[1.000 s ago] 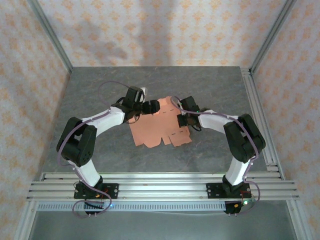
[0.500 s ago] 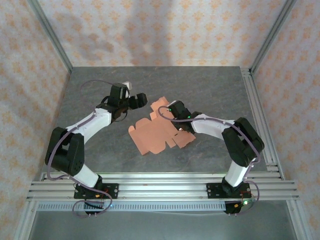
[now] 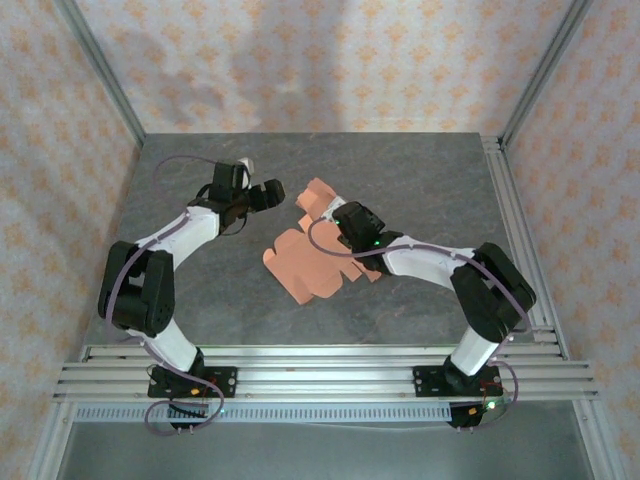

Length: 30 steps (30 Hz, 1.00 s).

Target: Fold the paper box

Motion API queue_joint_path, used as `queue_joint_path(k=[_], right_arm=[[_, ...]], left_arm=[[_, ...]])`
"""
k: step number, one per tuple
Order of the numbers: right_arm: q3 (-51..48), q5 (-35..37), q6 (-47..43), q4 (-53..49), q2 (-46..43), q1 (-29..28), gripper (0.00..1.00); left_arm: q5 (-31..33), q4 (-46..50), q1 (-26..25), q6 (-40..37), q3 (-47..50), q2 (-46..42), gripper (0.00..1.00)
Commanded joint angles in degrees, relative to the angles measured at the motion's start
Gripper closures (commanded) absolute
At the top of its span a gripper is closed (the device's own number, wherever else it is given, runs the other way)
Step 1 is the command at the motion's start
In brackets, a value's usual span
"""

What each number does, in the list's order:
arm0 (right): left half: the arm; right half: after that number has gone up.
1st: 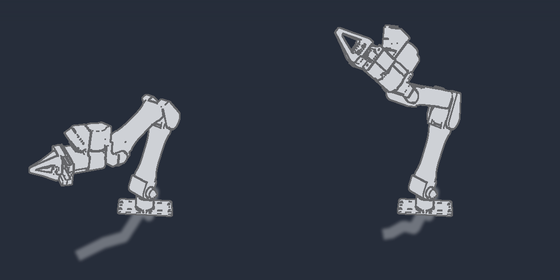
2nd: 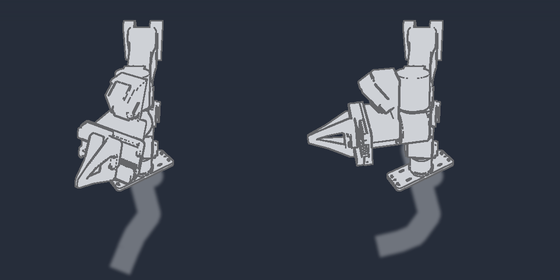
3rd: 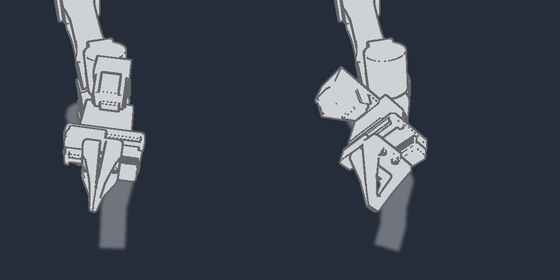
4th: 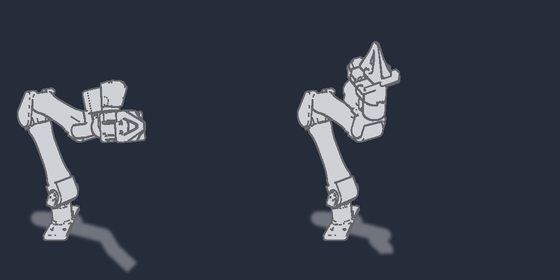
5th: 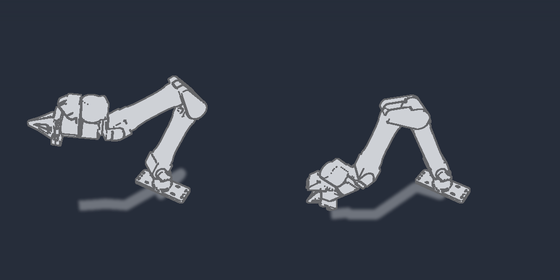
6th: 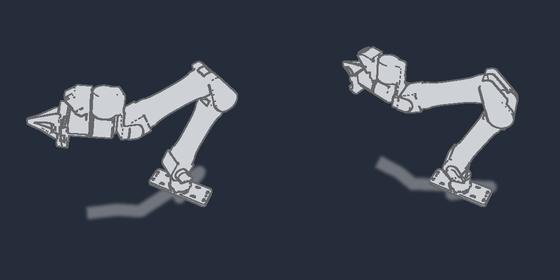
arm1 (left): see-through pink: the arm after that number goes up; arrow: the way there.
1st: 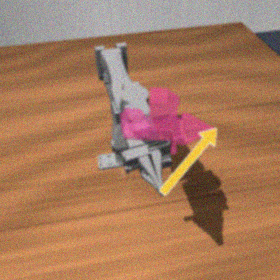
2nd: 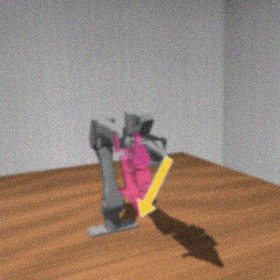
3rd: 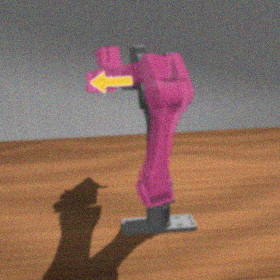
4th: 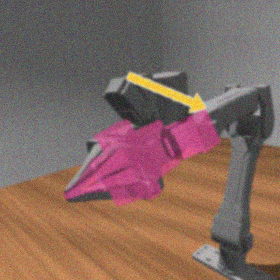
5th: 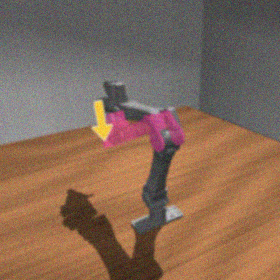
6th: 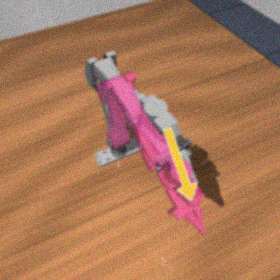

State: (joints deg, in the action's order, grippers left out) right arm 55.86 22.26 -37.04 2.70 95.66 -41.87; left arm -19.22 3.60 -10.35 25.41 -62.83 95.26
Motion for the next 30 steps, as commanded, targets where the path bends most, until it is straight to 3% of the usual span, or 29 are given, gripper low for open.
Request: queue_joint_path(k=[1,5,11,22,30], right_arm=[[0.3,6.5,-7.5,4.3,0.9,-1.3,1.00],[0.6,11.7,-13.1,7.4,3.2,-3.6,1.00],[0.2,11.8,-15.7,8.9,3.2,-4.7,1.00],[-2.2,14.4,-26.0,20.6,4.9,-5.3,1.00],[-5.7,15.8,-30.5,26.6,6.6,-7.1,1.00]], left_arm=[[-1.3,0.6,0.7,-1.3,-2.6,1.3,0.07],[-1.4,-0.2,1.5,-1.1,-1.7,1.3,0.06],[-2.1,-1.0,3.0,-1.0,-1.6,2.8,0.06],[-4.6,4.3,4.3,-2.5,-13.1,12.6,0.06],[-5.2,4.0,4.6,-2.7,-16.1,17.3,0.06]])
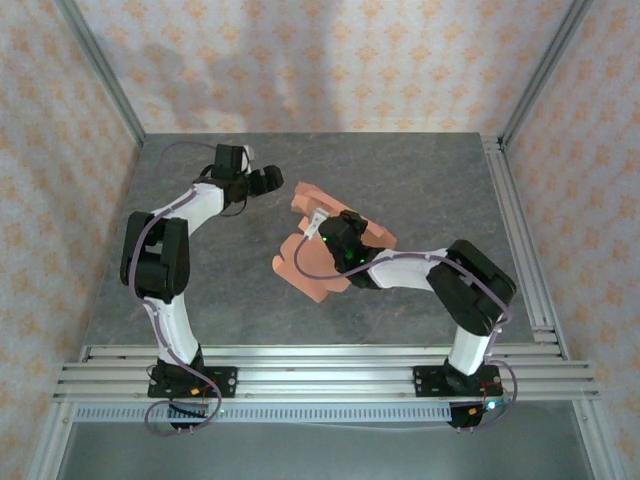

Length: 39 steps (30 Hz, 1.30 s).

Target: Fold the paper box

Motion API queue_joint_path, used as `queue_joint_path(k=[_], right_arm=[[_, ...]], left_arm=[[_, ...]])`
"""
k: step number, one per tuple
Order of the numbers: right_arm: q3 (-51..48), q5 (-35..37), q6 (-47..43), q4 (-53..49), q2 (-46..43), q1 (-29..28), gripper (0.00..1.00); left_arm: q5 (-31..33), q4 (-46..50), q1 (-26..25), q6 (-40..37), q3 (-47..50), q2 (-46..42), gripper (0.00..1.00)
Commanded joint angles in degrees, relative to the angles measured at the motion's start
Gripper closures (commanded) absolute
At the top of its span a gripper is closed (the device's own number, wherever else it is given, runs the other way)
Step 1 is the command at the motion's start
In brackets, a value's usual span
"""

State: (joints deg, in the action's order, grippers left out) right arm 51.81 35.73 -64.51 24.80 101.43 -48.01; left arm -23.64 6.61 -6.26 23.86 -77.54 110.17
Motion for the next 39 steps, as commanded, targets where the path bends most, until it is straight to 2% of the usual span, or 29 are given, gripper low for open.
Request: queue_joint_path(k=[1,4,10,13,23,28,39], right_arm=[[-2.0,2.1,-3.4,4.9,0.7,-1.0,1.00],[-2.6,1.7,-4.1,5.6,0.4,-1.0,1.00],[-3.1,0.3,-7.1,7.3,1.2,-1.0,1.00],[-3.9,0.1,-11.3,11.7,1.7,-1.1,1.00],[-4.2,-0.9,-15.1,13.5,1.1,-1.1,1.00],[-3.9,-0.8,-15.2,12.9,0.7,-1.1,1.00],[-2.6,-0.6,-14.4,10.9,1.2,-1.1,0.99]], left_arm=[[-0.8,0.8,0.6,-1.1,-1.7,3.1,0.06],[-1.9,2.1,0.5,-1.0,-4.6,5.6,0.06],[-9.8,2.8,0.3,-1.0,-8.5,9.5,0.09],[-12.7,1.2,0.1,-1.3,-7.1,9.2,0.11],[-20.5,-4.6,-0.3,-2.8,0.6,6.3,0.11],[-23.0,-6.2,-0.7,-3.4,3.0,5.0,0.11],[-23.5,-10.4,-1.2,-3.3,9.6,0.9,0.12]])
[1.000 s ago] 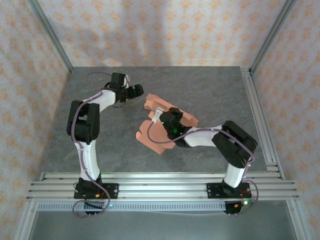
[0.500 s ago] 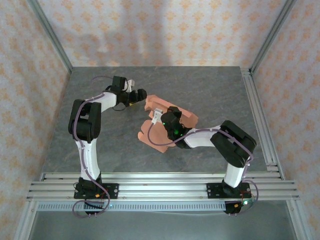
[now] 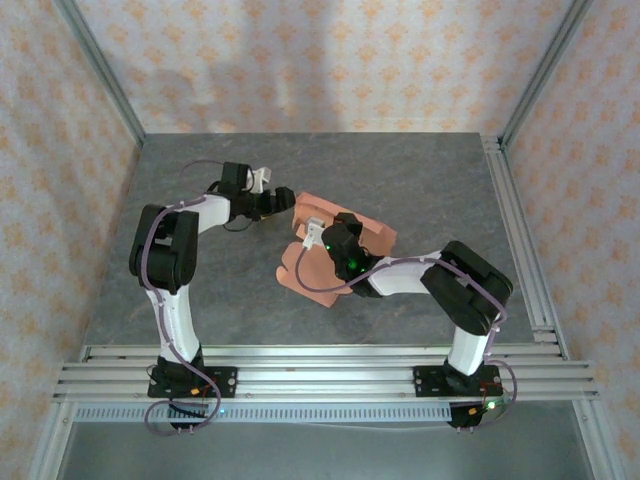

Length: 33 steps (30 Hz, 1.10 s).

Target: Fold the paper box

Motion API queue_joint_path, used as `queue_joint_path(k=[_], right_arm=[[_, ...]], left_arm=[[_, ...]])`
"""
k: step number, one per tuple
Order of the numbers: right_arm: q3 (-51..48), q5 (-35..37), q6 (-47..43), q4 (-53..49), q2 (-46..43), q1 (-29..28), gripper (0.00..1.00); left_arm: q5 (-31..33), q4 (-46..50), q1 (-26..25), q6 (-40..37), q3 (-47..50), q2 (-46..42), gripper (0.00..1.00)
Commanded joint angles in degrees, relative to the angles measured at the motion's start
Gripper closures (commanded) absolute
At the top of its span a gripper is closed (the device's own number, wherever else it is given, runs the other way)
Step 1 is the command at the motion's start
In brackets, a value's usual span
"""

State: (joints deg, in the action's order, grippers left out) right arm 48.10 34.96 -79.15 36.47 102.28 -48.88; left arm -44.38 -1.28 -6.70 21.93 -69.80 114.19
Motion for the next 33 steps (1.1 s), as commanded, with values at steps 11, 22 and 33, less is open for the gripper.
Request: queue_joint_path(k=[11,22,33], right_arm=[[0.5,1.3,-2.3,3.5,2.7,-0.2,0.99],[0.6,-1.2,6.6,-5.3,-0.4,0.1,0.98],[0.4,-1.8,7.1,-3.4,0.7,0.1,0.97]], left_arm=[[0.0,-8.4,-0.6,0.4,7.9,-6.5,0.11],[12.0,-16.3,0.2,3.3,17.2,-16.0,0.09],[17.7,7.9,-7.1,-1.8,6.6,-22.0,0.40]])
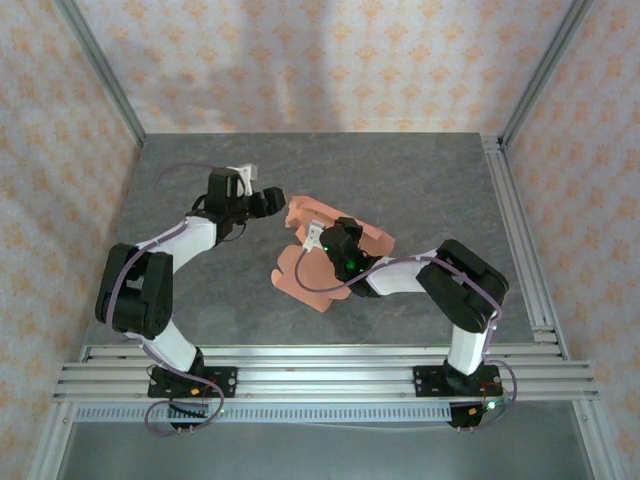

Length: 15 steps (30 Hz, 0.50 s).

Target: Fold the paper box

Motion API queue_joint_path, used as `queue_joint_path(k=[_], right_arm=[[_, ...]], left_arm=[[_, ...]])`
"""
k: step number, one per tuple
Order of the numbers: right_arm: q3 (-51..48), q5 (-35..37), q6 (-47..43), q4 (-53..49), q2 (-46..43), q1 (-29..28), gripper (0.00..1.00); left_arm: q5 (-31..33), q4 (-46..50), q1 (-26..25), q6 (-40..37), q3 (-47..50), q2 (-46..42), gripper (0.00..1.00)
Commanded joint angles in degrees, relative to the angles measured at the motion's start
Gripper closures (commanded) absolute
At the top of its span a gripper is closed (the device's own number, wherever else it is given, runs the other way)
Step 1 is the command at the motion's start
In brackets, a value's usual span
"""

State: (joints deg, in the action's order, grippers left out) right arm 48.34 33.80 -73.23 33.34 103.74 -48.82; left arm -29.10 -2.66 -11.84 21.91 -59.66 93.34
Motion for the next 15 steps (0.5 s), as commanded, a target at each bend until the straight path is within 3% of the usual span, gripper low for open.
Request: queue_joint_path(k=[1,6,15], right_arm=[[0.3,-0.8,1.2,-0.3,-0.7,0.1,0.97],[-0.2,-1.0,0.0,1.7,-0.3,0.1,0.97],[-1.1,-0.9,-2.0,3.3,-0.8,0.0,0.97]], left_arm=[[1.3,10.3,-2.5,-0.9,-4.7,-0.8,0.43],[-1.9,12.8,-4.5,3.0,-9.8,2.9,0.51],[-8.4,17.0,-6.5,3.8,-17.4,11.6,0.50]])
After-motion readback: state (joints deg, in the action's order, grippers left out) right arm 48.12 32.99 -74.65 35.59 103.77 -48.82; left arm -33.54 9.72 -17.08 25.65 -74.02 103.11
